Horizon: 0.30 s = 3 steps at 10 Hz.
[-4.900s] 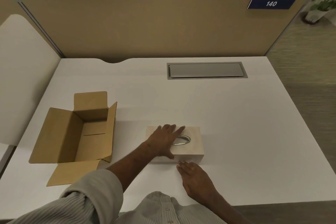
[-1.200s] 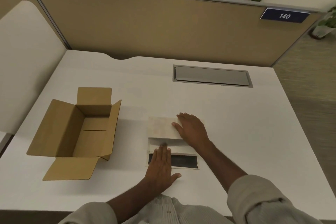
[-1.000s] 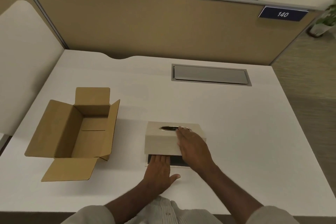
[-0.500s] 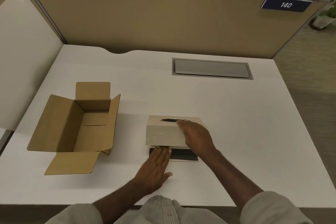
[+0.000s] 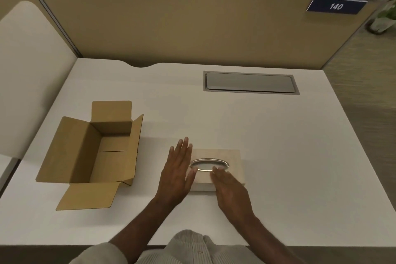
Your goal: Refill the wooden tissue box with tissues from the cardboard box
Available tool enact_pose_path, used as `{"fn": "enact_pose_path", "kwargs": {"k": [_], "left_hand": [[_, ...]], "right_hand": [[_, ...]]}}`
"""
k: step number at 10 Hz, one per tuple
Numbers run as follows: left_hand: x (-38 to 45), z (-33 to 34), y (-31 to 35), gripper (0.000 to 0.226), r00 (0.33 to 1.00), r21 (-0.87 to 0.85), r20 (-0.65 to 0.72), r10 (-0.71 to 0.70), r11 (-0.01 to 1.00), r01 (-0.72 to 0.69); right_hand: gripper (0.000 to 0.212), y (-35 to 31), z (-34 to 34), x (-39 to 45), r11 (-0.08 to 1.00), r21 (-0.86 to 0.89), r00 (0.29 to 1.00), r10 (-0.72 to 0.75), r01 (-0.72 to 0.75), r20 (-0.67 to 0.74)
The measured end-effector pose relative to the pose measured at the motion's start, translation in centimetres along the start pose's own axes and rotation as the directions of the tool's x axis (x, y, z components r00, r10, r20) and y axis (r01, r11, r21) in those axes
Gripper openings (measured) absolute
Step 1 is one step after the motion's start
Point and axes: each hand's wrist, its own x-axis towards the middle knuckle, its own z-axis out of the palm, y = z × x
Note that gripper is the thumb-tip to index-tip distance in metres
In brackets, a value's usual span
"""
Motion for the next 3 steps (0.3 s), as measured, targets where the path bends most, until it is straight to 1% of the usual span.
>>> {"fn": "enact_pose_path", "kwargs": {"k": [1,2,3], "left_hand": [[0.7,0.9,-0.6,0.065,0.997,0.053,0.056,-0.06,0.997,0.057],[0.8,1.4,-1.1,0.065,0.993,0.071,0.088,-0.076,0.995,0.069],[1.1,1.4,-1.4,0.067,0.991,0.074,0.093,-0.093,0.994,0.086]], "right_hand": [[0.047,-0.6,0.2,-1.3,0.999,-0.035,0.997,0.003,0.0,0.083],[0.044,-0.9,-0.2,-1.7,0.999,-0.03,0.987,-0.011,0.017,0.16],[0.036,-0.6,-0.9,-0.3,0.998,0.059,0.995,0.02,-0.026,0.093]]}}
